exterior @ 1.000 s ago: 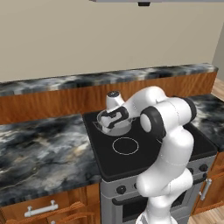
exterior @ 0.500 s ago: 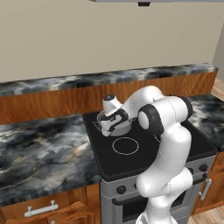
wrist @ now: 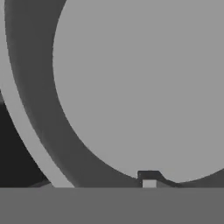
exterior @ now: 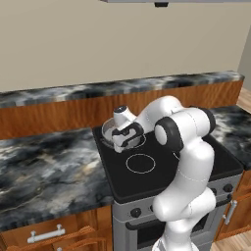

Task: Move the pot and pan from the stove into the sink.

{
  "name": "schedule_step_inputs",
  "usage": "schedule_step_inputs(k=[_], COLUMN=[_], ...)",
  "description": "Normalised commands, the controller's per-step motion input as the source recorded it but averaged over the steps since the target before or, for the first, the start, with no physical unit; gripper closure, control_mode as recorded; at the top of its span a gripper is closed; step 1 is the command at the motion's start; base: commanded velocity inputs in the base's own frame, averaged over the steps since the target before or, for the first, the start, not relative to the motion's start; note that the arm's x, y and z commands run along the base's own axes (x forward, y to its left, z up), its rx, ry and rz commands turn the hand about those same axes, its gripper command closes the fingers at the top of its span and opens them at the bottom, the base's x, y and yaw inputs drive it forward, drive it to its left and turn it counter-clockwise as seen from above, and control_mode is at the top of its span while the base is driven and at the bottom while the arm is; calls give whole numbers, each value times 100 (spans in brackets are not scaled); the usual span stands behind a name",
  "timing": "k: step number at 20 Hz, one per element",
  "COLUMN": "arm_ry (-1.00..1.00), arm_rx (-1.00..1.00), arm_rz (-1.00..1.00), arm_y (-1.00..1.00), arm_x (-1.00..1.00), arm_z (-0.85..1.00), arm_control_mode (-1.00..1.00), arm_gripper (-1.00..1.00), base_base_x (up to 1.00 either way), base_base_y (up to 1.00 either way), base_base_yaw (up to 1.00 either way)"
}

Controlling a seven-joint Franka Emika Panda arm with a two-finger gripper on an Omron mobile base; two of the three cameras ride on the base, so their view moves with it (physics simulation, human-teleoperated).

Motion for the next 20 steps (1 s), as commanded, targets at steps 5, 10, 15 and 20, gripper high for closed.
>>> schedule_step_inputs(k=[5, 10, 15, 20], arm_ry=[0, 0, 0, 0], arm_rx=[0, 0, 0, 0], arm_rz=[0, 0, 0, 0], arm_y=[-1, -1, -13, -19], arm_x=[0, -5, -27, -40], arm_z=[17, 54, 72, 73], arm_control_mode=[-100, -100, -100, -100], arm_gripper=[100, 100, 100, 100], base_base_x=[0, 0, 0, 0], base_base_y=[0, 0, 0, 0], base_base_yaw=[0, 0, 0, 0])
